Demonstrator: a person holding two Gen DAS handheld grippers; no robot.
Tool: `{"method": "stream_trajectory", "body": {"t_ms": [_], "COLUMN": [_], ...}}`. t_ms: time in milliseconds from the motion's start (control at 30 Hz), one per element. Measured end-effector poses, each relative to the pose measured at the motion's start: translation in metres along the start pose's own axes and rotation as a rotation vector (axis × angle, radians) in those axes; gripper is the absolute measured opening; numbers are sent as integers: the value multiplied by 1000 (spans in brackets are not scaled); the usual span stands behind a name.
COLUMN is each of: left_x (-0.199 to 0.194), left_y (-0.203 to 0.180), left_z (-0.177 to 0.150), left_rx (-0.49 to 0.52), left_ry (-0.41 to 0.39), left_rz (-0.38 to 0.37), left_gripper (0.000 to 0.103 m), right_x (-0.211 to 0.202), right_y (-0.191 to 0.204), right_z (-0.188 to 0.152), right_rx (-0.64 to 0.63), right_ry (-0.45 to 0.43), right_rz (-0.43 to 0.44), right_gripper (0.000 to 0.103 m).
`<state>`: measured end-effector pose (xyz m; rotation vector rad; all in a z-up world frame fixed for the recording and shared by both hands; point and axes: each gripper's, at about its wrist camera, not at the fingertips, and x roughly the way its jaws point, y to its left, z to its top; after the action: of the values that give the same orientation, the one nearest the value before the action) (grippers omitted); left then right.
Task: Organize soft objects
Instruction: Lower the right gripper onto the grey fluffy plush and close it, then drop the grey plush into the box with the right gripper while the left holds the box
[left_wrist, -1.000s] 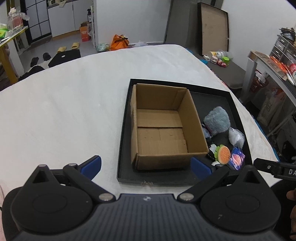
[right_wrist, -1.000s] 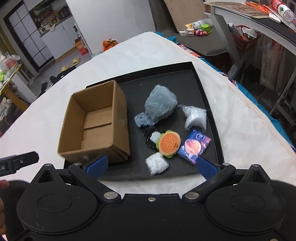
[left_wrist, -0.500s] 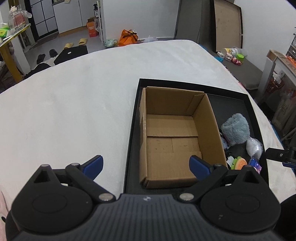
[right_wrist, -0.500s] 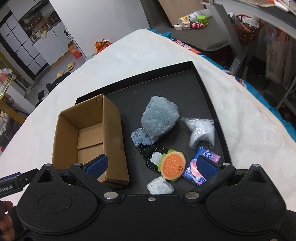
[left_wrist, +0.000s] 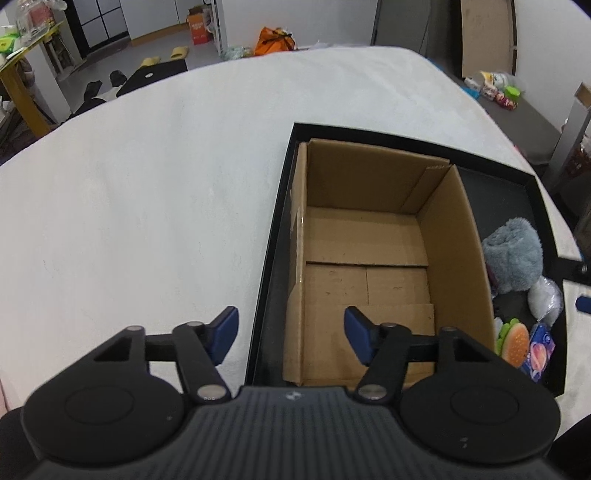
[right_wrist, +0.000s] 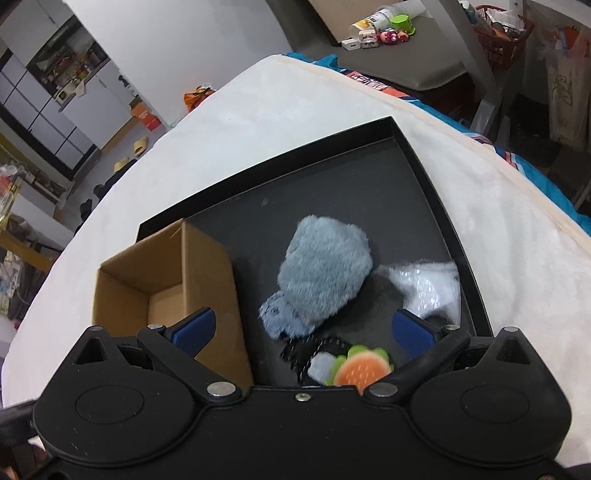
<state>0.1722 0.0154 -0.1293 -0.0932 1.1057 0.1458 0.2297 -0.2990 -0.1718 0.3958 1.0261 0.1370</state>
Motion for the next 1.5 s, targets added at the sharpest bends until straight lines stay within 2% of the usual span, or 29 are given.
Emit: {"method": "stream_trajectory", "body": {"t_ms": [67,133,300,600,700,767,800,1033,1267,1500], "left_x": [6,10,22,45,50,51,51,51,45,43], "left_y": [-1,0,1,-1,0,-1,-1,2,4,-1], "left_z": [1,2,6,13,15,17,17,20,18,19], "left_rx": [6,-8,-40,-71,-86,-85,-88,-117,-110,-81], "left_ry": [15,34,78,133,137,134,133,129,125,123], "left_rz": [4,8,8,25,20,27,26,7,-9,-12], "left_gripper": [49,44,40,11,10,10,10,10,10,10], "right_x": [4,9,23,52,62,67,68,52,32,3], "right_y": [-4,-6,-10,-19,-18,-17,-15,-1,18,51], "right_z": [5,10,20,30,33,33,34,35,33,32], "right_rx": [27,51,94,186,195,188,181,140,111,24], "right_ry": [-7,-11,-11,13,28,50,62,65,27,-44], "right_rz": [10,16,18,-14,-31,-38,-52,-52,-67,-68], "right_gripper": [103,103,101,95,85,58,55,51,51,51]}}
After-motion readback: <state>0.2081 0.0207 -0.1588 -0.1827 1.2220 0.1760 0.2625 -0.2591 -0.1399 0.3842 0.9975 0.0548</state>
